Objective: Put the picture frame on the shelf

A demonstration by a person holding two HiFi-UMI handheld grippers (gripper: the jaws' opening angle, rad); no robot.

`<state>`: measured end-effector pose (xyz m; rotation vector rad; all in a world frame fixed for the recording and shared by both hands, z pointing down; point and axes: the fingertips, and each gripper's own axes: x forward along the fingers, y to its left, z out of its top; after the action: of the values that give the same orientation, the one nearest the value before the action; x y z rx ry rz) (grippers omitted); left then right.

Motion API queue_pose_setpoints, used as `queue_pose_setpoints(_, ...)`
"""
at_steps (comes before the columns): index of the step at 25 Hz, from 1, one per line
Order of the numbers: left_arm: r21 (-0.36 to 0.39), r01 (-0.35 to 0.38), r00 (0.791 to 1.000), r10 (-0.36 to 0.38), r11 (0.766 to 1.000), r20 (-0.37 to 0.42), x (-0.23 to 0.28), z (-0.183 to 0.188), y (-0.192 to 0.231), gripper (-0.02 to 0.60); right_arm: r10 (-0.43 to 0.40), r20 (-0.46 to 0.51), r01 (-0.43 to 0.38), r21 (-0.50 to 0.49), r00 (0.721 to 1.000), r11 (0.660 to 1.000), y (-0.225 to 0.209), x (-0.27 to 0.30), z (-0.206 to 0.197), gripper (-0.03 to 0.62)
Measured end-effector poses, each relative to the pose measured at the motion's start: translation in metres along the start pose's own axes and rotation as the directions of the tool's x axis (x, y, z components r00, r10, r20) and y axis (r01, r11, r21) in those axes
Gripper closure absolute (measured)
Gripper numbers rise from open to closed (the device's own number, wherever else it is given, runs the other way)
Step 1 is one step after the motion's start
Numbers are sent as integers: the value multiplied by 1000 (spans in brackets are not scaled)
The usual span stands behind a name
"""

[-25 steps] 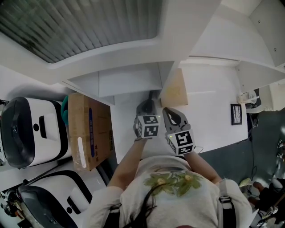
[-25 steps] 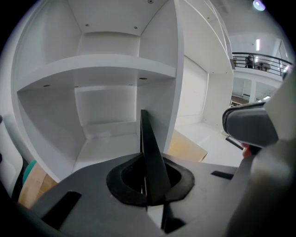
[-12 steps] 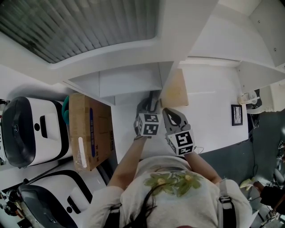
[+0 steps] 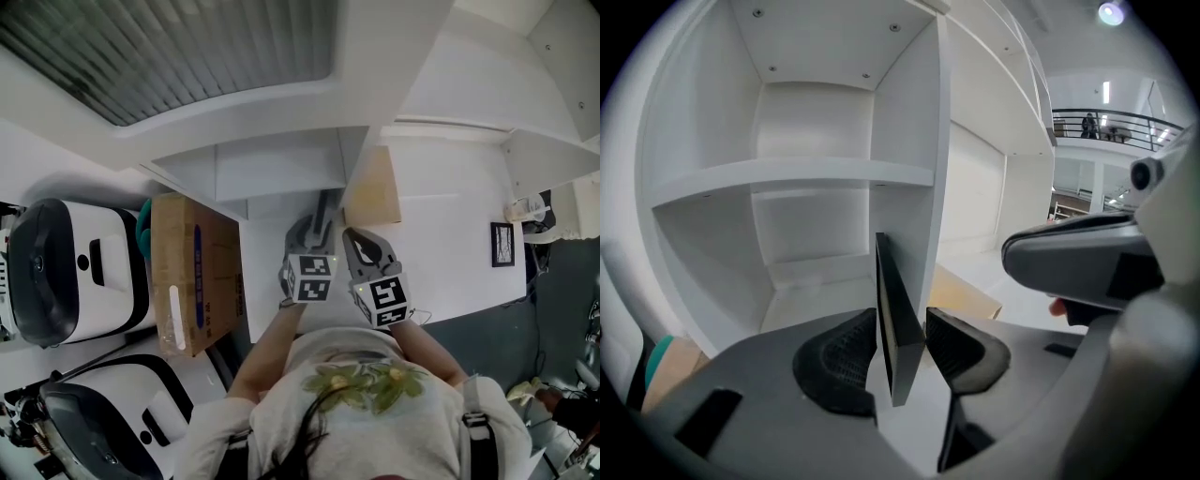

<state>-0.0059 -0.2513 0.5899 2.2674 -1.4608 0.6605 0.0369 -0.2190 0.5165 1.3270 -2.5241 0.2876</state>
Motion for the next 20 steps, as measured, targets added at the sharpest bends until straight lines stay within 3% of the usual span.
queue_pose_setpoints(5,-2,2,1000,-2,1000,15,-15,-10,-1,418,5,3,-5,-8,1000,1000,3,-2,2,562)
queue_pose_setpoints(9,-3,2,1000,-1,1000,26,-21,-15,-2,486,8,4,-8,-13,1000,1000,5,-4,1,562)
queue_pose_setpoints(20,-8,11,1000,-11,1000,10,-17,-18,-3,491,11,8,-11,-13,1000,1000,7,-10,1,562)
